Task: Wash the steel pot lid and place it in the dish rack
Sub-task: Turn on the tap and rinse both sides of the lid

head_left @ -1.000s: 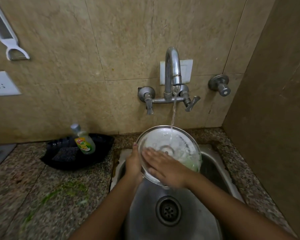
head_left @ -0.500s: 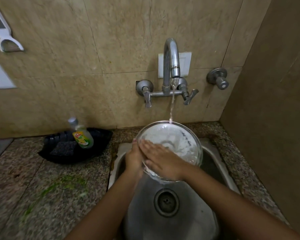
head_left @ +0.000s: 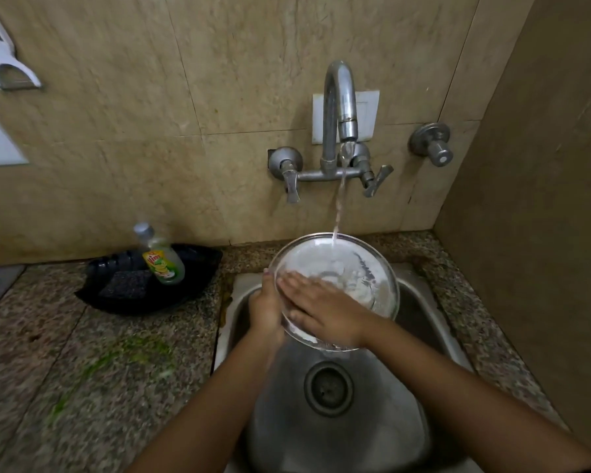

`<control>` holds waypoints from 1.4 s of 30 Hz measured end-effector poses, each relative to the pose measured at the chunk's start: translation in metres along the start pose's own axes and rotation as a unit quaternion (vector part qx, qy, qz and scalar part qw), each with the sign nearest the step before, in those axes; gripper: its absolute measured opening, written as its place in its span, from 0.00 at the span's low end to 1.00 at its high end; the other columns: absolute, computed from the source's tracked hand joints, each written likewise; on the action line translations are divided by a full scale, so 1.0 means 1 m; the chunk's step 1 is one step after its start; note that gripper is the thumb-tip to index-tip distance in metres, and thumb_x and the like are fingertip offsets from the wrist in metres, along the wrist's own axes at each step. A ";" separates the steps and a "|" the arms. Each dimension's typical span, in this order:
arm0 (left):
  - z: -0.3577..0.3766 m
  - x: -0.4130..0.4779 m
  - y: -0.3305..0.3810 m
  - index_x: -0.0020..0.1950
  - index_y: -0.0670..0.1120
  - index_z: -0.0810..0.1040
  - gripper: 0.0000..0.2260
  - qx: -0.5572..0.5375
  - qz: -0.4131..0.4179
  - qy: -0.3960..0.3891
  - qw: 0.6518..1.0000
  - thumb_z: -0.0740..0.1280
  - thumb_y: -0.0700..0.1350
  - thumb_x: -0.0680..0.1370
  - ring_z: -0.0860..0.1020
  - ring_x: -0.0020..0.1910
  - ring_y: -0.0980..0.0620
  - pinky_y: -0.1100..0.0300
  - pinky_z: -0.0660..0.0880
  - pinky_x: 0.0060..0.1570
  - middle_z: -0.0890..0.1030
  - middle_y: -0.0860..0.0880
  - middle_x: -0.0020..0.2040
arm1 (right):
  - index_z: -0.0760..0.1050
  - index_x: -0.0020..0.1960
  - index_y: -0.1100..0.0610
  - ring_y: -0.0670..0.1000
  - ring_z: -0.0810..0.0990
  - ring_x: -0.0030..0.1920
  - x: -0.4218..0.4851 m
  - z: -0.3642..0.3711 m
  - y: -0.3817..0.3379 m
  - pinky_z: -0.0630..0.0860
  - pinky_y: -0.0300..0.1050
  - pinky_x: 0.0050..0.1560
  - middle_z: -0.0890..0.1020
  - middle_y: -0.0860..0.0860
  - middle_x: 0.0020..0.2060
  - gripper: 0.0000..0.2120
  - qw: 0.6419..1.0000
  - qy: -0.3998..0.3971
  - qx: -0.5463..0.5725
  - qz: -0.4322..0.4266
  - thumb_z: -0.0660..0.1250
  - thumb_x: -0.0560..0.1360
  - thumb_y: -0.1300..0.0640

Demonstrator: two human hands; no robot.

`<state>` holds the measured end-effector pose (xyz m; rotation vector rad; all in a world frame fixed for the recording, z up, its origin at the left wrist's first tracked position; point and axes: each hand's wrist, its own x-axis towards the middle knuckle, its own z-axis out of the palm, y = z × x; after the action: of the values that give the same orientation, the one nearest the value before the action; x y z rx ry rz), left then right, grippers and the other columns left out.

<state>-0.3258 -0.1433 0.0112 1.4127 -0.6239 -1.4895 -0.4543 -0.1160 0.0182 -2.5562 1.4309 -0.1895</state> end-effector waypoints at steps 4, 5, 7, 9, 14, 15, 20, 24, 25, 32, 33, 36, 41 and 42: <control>-0.013 0.004 0.009 0.38 0.47 0.78 0.17 0.013 0.044 0.036 0.998 0.58 0.55 0.80 0.79 0.38 0.49 0.56 0.77 0.46 0.81 0.47 0.38 | 0.42 0.77 0.45 0.43 0.42 0.77 -0.048 0.002 0.034 0.41 0.44 0.75 0.45 0.43 0.77 0.28 0.999 -0.022 -0.025 0.006 0.43 0.80 0.39; -0.015 0.005 0.006 0.38 0.47 0.78 0.18 0.024 0.046 0.036 0.998 0.59 0.55 0.80 0.79 0.39 0.48 0.55 0.77 0.48 0.81 0.47 0.38 | 0.44 0.78 0.47 0.47 0.44 0.78 -0.051 0.002 0.048 0.44 0.46 0.75 0.48 0.46 0.78 0.29 0.998 -0.009 -0.041 0.044 0.45 0.80 0.39; -0.013 0.004 -0.001 0.38 0.46 0.80 0.18 0.031 0.036 0.033 0.998 0.60 0.57 0.79 0.81 0.41 0.47 0.53 0.78 0.50 0.83 0.46 0.39 | 0.46 0.78 0.53 0.52 0.49 0.78 -0.043 -0.001 0.072 0.48 0.48 0.74 0.50 0.51 0.78 0.31 0.989 0.017 -0.067 0.127 0.50 0.80 0.43; -0.006 0.001 -0.009 0.39 0.46 0.81 0.19 0.031 0.018 0.020 0.999 0.61 0.58 0.78 0.82 0.42 0.46 0.52 0.79 0.49 0.85 0.43 0.42 | 0.45 0.78 0.55 0.52 0.47 0.78 -0.020 -0.002 0.077 0.47 0.48 0.75 0.48 0.52 0.78 0.31 0.982 0.039 -0.086 0.166 0.46 0.80 0.42; 0.000 0.000 -0.010 0.44 0.42 0.83 0.15 0.051 0.039 -0.054 0.997 0.68 0.53 0.76 0.84 0.43 0.45 0.53 0.79 0.48 0.86 0.41 0.43 | 0.60 0.74 0.54 0.55 0.61 0.73 0.039 -0.002 0.040 0.52 0.55 0.73 0.67 0.55 0.71 0.31 0.986 0.127 -0.021 0.107 0.41 0.77 0.42; -0.003 0.001 -0.007 0.46 0.41 0.83 0.12 0.068 0.051 -0.076 0.993 0.71 0.50 0.74 0.84 0.43 0.44 0.52 0.80 0.49 0.86 0.41 0.43 | 0.67 0.69 0.53 0.55 0.68 0.67 0.045 -0.007 0.040 0.58 0.55 0.68 0.73 0.54 0.63 0.28 0.983 0.154 -0.018 0.103 0.42 0.77 0.43; -0.007 -0.005 0.009 0.47 0.40 0.83 0.06 0.108 0.102 -0.112 0.983 0.73 0.39 0.71 0.84 0.38 0.45 0.55 0.80 0.40 0.86 0.41 0.41 | 0.75 0.49 0.54 0.56 0.80 0.45 0.049 -0.035 0.075 0.69 0.46 0.41 0.82 0.54 0.43 0.19 0.981 0.141 0.033 0.127 0.53 0.80 0.42; -0.008 0.007 0.025 0.43 0.44 0.83 0.03 0.188 0.180 -0.136 0.956 0.73 0.38 0.71 0.82 0.36 0.55 0.61 0.78 0.39 0.84 0.49 0.36 | 0.77 0.50 0.51 0.52 0.79 0.50 0.054 -0.053 0.057 0.73 0.49 0.49 0.81 0.51 0.48 0.14 0.988 0.094 0.103 0.065 0.57 0.79 0.44; -0.008 0.008 0.028 0.42 0.44 0.83 0.03 0.210 0.197 -0.152 0.945 0.72 0.37 0.71 0.80 0.32 0.61 0.66 0.75 0.35 0.83 0.54 0.32 | 0.77 0.52 0.52 0.51 0.78 0.51 0.056 -0.056 0.047 0.73 0.50 0.51 0.80 0.51 0.49 0.14 0.994 0.078 0.079 0.019 0.58 0.79 0.45; -0.009 0.013 0.033 0.45 0.40 0.84 0.05 0.202 0.204 -0.162 0.944 0.73 0.40 0.71 0.84 0.39 0.50 0.58 0.79 0.41 0.86 0.46 0.38 | 0.79 0.60 0.52 0.48 0.80 0.49 0.036 -0.067 0.067 0.76 0.46 0.54 0.81 0.47 0.49 0.13 0.932 0.089 0.341 0.089 0.63 0.78 0.53; -0.012 0.015 0.034 0.46 0.40 0.84 0.06 0.192 0.198 -0.153 0.949 0.74 0.41 0.71 0.84 0.41 0.45 0.53 0.80 0.44 0.86 0.43 0.41 | 0.80 0.57 0.56 0.49 0.81 0.50 0.031 -0.069 0.077 0.77 0.47 0.56 0.83 0.52 0.52 0.11 0.896 0.117 0.409 0.125 0.65 0.77 0.56; -0.011 0.020 0.038 0.46 0.40 0.85 0.08 0.188 0.201 -0.151 0.949 0.74 0.43 0.71 0.84 0.42 0.43 0.51 0.79 0.45 0.86 0.41 0.42 | 0.80 0.53 0.63 0.51 0.82 0.54 0.028 -0.073 0.083 0.77 0.44 0.57 0.83 0.55 0.54 0.09 0.856 0.152 0.475 0.138 0.67 0.75 0.61; 0.013 0.011 0.048 0.48 0.40 0.85 0.08 0.207 0.239 -0.203 0.927 0.74 0.40 0.71 0.80 0.42 0.50 0.55 0.76 0.47 0.85 0.40 0.44 | 0.80 0.58 0.57 0.44 0.76 0.43 0.050 -0.086 0.053 0.73 0.39 0.48 0.76 0.49 0.38 0.13 0.943 0.080 0.324 0.008 0.70 0.73 0.59; 0.014 0.009 0.050 0.47 0.40 0.84 0.07 0.199 0.238 -0.202 0.929 0.73 0.40 0.71 0.80 0.41 0.51 0.56 0.76 0.46 0.85 0.41 0.43 | 0.80 0.58 0.59 0.40 0.77 0.42 0.050 -0.091 0.057 0.73 0.35 0.47 0.77 0.48 0.38 0.13 0.941 0.090 0.327 0.006 0.70 0.73 0.60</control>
<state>-0.3239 -0.1757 0.0529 1.1227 -1.4857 -1.2996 -0.4940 -0.1980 0.0932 -2.0128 1.1722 -0.7717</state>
